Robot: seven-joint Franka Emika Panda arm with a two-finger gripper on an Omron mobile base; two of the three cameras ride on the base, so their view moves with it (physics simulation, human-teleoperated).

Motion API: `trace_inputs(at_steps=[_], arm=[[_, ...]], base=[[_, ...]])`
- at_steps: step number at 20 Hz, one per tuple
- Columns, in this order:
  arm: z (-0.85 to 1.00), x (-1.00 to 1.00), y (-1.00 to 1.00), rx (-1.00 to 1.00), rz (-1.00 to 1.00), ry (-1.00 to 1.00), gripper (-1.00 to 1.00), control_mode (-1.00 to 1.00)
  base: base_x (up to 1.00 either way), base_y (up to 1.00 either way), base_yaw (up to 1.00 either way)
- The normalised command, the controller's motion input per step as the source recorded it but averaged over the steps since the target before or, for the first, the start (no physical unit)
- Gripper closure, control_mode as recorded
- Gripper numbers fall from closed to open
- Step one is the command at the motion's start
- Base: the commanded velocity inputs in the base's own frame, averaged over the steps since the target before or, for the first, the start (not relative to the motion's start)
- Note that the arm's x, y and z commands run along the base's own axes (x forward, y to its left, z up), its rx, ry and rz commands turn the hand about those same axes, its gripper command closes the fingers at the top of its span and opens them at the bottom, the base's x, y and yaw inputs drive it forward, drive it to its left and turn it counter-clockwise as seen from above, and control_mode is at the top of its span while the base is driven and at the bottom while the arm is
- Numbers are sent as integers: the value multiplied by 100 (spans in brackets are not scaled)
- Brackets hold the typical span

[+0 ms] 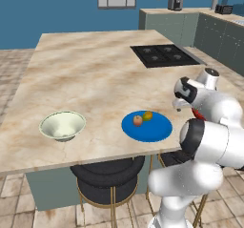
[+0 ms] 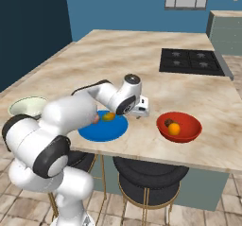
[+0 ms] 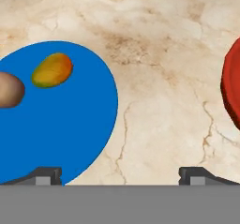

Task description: Take the fruits from the plate on the dining counter and place two fruits in each bowl.

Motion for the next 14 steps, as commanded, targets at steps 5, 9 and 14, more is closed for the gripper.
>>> trace_inputs(at_steps=[5,9,14], arm=[[23,9,100,0,-4,-1,-100,-100],[0,29,100,0,-26,0,-100,-100],[-4,51,90,5,-51,1,-100,-100]], base=[[0,0,0],[0,0,0],[0,0,0]])
